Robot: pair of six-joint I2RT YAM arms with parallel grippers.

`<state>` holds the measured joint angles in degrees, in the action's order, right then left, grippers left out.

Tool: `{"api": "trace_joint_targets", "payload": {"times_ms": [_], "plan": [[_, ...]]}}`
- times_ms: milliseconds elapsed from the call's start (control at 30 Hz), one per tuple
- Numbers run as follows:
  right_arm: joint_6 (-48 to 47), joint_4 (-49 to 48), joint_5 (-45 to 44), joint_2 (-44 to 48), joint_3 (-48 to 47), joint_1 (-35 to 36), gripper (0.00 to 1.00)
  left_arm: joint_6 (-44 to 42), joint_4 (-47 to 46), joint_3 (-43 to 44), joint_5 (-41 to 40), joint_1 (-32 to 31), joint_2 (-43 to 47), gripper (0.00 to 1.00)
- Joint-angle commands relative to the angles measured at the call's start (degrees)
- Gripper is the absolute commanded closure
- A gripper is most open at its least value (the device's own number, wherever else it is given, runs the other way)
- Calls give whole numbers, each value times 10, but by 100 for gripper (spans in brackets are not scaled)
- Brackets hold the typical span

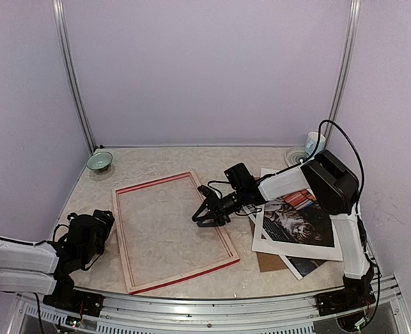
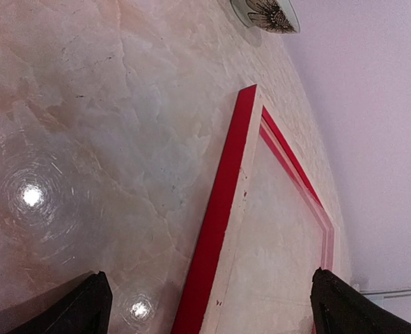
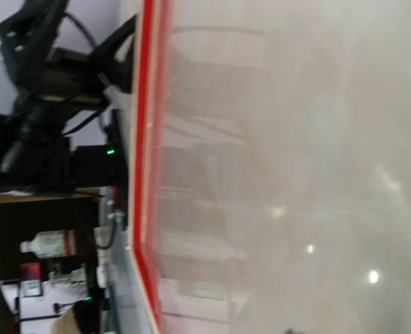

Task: Put the photo into the frame
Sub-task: Place the glass panel at the frame body.

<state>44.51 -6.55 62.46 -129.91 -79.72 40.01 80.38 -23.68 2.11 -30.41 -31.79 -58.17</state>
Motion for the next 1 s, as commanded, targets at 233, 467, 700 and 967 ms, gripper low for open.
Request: {"api": "trace_joint_targets", "payload": {"times_ms": [233,467,700,967], "plan": [[-130,212,-122,26,-70,12,48,-8,41,-2,15,4,-16,1],[-172,286,-177,22,-113,26,46,-7,41,-6,14,4,-13,1],[-190,322,-213,24,-133,33,45,-5,41,-8,14,4,-13,1],[-216,369,-256,26,-159,38,43,-4,40,-10,13,4,-14,1]]}}
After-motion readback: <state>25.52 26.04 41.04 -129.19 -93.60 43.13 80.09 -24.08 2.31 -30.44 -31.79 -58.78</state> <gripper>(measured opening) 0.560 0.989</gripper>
